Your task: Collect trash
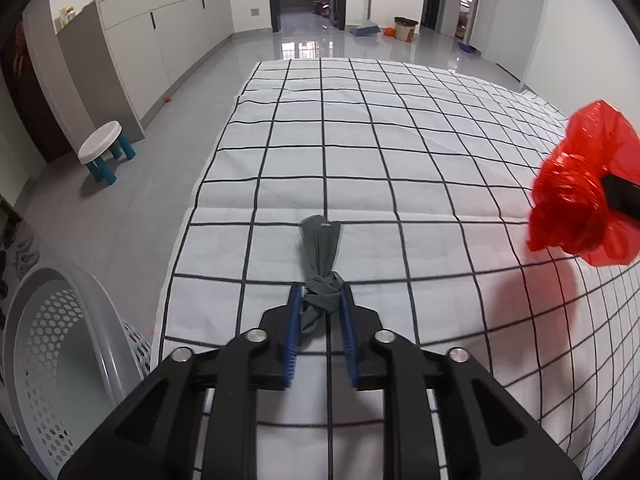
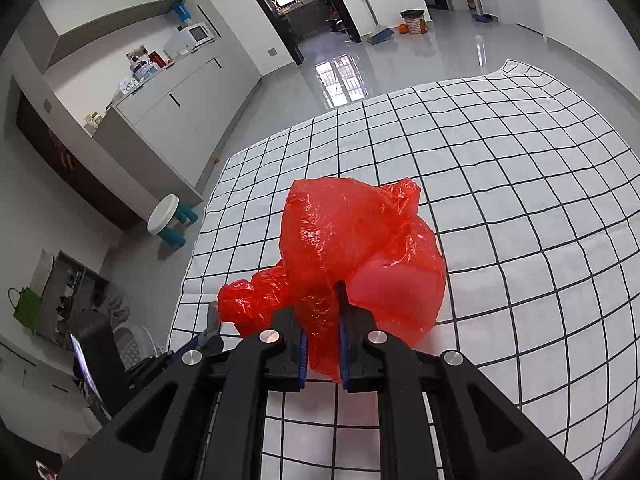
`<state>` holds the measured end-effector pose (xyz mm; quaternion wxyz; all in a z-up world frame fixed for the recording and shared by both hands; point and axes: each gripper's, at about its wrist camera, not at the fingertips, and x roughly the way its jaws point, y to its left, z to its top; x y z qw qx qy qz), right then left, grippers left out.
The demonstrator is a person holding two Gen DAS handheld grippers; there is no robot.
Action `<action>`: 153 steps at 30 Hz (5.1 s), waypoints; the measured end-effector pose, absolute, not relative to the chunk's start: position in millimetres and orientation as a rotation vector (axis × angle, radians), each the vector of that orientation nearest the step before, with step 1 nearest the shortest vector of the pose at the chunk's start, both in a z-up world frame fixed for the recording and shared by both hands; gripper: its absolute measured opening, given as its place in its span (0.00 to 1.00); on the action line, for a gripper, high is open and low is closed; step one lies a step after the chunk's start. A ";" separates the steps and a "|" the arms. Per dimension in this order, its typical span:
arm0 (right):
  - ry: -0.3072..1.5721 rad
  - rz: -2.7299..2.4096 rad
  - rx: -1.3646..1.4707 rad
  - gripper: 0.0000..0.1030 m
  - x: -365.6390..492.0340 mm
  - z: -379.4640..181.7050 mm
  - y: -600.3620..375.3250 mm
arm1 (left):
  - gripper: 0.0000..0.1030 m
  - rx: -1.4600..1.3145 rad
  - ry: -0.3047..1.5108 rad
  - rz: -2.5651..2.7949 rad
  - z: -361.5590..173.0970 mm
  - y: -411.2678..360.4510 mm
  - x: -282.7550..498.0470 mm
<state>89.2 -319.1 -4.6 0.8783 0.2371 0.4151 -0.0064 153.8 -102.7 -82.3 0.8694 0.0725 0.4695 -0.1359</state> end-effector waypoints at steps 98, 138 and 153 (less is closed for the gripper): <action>0.937 0.431 0.167 0.53 78.7 -1.9 5.8 | 0.84 -0.026 0.804 0.206 -8.9 187.2 52.2; 0.940 0.409 0.163 0.57 83.4 -3.4 -0.9 | 0.94 -0.025 0.799 0.213 -7.5 189.0 49.8; 0.935 0.405 0.160 0.57 84.3 -5.7 -5.4 | 0.94 -0.016 0.802 0.214 -7.5 186.1 51.3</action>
